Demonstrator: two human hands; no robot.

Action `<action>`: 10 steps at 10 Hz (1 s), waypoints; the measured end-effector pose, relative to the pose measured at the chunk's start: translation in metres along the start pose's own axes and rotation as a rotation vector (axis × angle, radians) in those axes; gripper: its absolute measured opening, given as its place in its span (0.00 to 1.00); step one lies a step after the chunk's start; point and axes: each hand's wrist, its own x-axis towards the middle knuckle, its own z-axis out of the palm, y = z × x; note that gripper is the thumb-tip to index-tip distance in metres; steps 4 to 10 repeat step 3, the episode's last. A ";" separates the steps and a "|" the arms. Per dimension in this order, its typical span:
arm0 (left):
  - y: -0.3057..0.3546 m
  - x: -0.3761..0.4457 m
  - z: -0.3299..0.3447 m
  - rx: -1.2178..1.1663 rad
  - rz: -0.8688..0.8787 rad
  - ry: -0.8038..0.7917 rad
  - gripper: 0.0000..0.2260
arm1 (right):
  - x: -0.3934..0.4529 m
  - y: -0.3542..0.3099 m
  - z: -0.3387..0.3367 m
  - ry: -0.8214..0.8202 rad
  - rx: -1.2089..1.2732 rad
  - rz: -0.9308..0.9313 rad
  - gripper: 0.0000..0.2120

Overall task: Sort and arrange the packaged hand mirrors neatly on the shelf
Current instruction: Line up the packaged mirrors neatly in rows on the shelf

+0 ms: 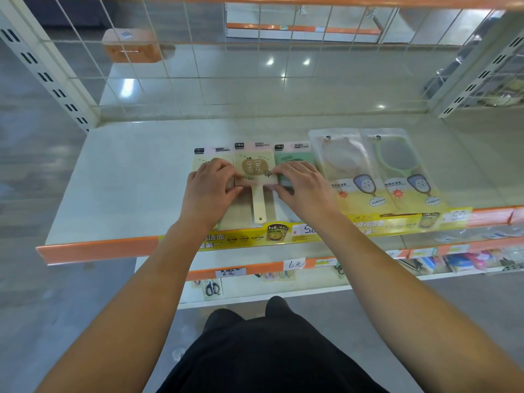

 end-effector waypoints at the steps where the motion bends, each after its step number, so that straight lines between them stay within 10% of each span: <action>1: 0.000 -0.001 -0.002 0.025 0.001 0.002 0.12 | 0.001 0.001 0.002 -0.001 0.014 0.004 0.16; 10: 0.003 -0.009 -0.006 0.007 0.000 0.043 0.19 | -0.007 -0.003 -0.003 0.025 -0.033 0.003 0.19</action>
